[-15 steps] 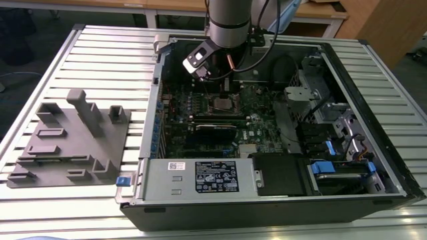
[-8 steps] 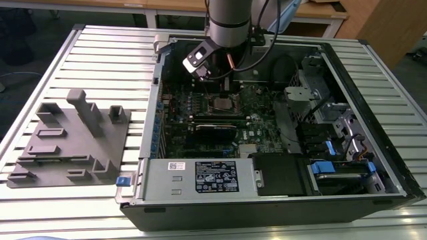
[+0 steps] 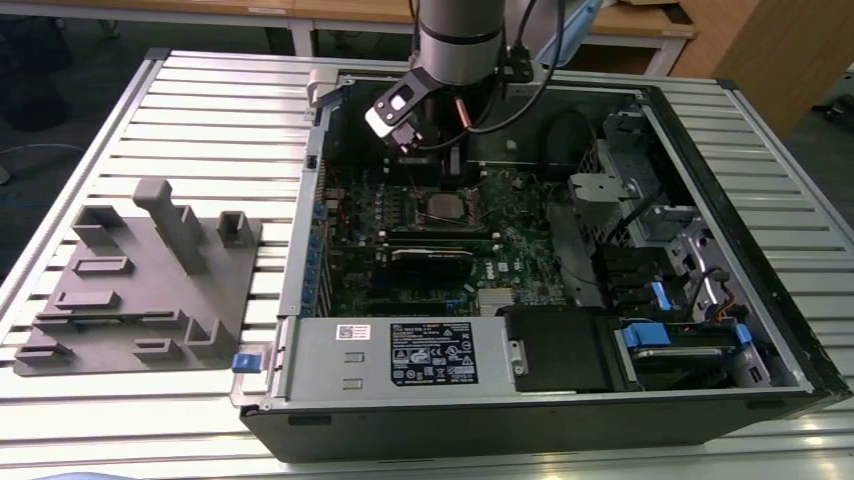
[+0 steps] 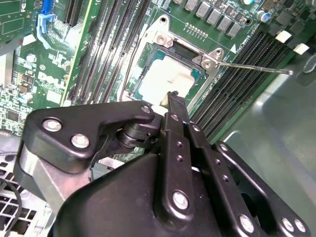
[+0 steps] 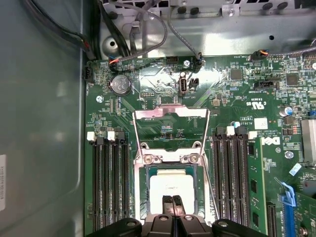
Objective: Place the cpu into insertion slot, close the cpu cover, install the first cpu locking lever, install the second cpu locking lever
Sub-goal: 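Close the cpu cover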
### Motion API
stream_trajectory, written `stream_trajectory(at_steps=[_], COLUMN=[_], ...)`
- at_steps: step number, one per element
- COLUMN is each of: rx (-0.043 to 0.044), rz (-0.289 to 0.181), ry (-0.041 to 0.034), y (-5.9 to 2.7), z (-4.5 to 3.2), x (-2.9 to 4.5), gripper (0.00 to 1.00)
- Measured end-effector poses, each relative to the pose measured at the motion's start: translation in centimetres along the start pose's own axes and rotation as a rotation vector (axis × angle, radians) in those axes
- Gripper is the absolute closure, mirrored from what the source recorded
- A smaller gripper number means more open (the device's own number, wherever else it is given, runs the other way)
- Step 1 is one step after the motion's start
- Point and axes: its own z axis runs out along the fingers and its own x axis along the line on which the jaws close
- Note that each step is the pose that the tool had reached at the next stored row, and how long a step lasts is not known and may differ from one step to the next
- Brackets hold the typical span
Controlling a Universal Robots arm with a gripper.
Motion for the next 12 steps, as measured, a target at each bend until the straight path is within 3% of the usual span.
stream_trajectory(at_steps=[8,12], rx=[0.0003,-0.0001], rz=[0.000,0.000], ry=[-0.0004,0.0003], y=[0.02,0.08], z=[-0.22,-1.03], x=[0.00,0.03], gripper=[0.89,0.89])
